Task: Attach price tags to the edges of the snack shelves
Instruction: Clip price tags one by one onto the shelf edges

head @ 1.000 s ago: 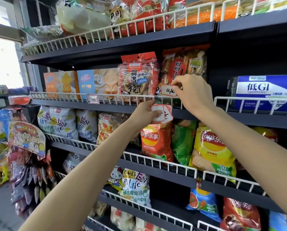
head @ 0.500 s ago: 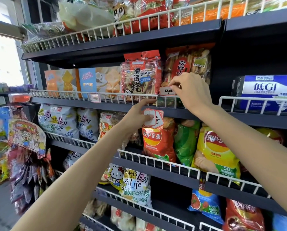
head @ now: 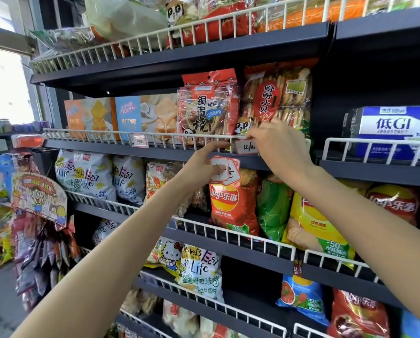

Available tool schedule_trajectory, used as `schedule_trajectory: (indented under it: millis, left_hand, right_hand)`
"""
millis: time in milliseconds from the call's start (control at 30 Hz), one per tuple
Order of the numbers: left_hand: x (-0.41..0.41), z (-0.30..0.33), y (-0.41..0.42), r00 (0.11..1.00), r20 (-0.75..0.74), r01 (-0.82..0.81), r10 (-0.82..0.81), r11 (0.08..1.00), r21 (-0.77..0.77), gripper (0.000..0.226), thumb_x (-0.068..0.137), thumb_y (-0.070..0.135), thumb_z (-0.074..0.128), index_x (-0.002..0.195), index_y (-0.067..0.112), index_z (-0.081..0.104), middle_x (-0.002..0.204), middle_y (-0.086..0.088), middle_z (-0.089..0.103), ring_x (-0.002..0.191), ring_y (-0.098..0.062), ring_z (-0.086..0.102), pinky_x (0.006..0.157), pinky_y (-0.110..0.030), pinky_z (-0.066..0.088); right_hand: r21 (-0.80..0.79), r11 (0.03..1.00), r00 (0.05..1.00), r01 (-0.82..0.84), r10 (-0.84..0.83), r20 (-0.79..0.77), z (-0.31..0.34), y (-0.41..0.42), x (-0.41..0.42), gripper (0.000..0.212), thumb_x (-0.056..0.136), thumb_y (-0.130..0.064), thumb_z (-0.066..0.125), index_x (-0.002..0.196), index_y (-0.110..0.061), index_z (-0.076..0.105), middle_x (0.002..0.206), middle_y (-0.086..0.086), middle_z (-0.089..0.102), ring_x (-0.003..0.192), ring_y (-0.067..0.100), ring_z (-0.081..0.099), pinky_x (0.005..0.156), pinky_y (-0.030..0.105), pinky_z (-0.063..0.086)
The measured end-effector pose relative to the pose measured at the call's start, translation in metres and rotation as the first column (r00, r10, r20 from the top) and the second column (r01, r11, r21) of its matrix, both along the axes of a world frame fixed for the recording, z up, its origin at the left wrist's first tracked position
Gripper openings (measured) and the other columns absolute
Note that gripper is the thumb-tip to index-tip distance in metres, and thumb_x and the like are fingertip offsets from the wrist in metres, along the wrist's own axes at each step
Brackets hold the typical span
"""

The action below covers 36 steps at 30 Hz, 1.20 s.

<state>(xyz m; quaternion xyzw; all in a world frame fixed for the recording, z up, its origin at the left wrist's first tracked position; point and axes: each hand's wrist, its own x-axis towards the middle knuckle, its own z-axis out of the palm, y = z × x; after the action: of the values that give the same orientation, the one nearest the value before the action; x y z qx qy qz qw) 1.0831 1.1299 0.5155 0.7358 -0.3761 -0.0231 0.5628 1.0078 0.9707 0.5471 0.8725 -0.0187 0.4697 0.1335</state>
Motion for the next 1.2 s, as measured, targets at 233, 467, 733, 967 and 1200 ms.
schedule_trajectory:
  millis: [233,467,733,967,1200]
  left_hand:
    - [-0.003,0.001,-0.001,0.999,0.026,-0.02,0.019,1.0,0.016,0.046,0.091,-0.003,0.049,0.12,0.033,0.047,0.128,-0.015,0.056,0.101,-0.032,0.065,0.072,-0.038,0.055]
    - [-0.002,0.001,-0.002,0.999,0.031,-0.024,0.024,1.0,0.012,0.047,0.091,-0.003,0.05,0.118,0.034,0.047,0.13,-0.016,0.054,0.098,-0.029,0.066,0.087,-0.048,0.054]
    - [-0.003,0.002,0.0,0.999,0.027,-0.027,0.026,0.998,0.053,0.048,0.092,-0.001,0.05,0.13,0.028,0.044,0.124,-0.016,0.059,0.099,-0.026,0.065,0.088,-0.046,0.054]
    - [-0.003,0.004,0.0,0.999,0.031,-0.03,0.028,0.997,0.067,0.049,0.092,0.0,0.051,0.131,0.028,0.044,0.124,-0.014,0.058,0.1,-0.025,0.065,0.089,-0.045,0.054]
    - [-0.004,0.005,0.001,0.999,0.047,-0.032,0.028,0.996,0.084,0.05,0.092,0.001,0.051,0.132,0.029,0.044,0.126,-0.015,0.058,0.101,-0.026,0.065,0.09,-0.05,0.052]
  right_hand:
    - [0.054,0.998,1.0,-0.013,0.011,0.026,-0.007,0.002,0.004,0.016,0.091,-0.006,0.054,0.1,-0.014,0.065,0.092,0.001,0.064,0.091,0.019,0.05,0.063,0.032,0.049]
    - [0.062,0.997,0.996,-0.047,0.042,0.075,-0.013,0.001,0.009,0.03,0.09,-0.002,0.053,0.114,-0.018,0.059,0.098,0.002,0.067,0.099,0.023,0.05,0.082,0.037,0.035]
    - [0.088,0.995,0.999,-0.042,0.039,0.03,-0.006,0.001,0.006,0.017,0.092,-0.008,0.055,0.102,-0.021,0.062,0.095,0.001,0.066,0.096,0.021,0.049,0.082,0.036,0.035]
    - [0.066,0.998,0.999,-0.022,0.02,0.033,-0.007,0.004,0.003,0.02,0.094,-0.009,0.052,0.106,-0.018,0.064,0.098,0.003,0.065,0.098,0.022,0.049,0.082,0.037,0.037]
    - [0.095,0.995,0.998,-0.015,0.009,0.058,-0.011,0.002,0.008,0.02,0.088,-0.006,0.06,0.105,-0.014,0.068,0.1,0.006,0.06,0.098,0.025,0.047,0.079,0.038,0.04]
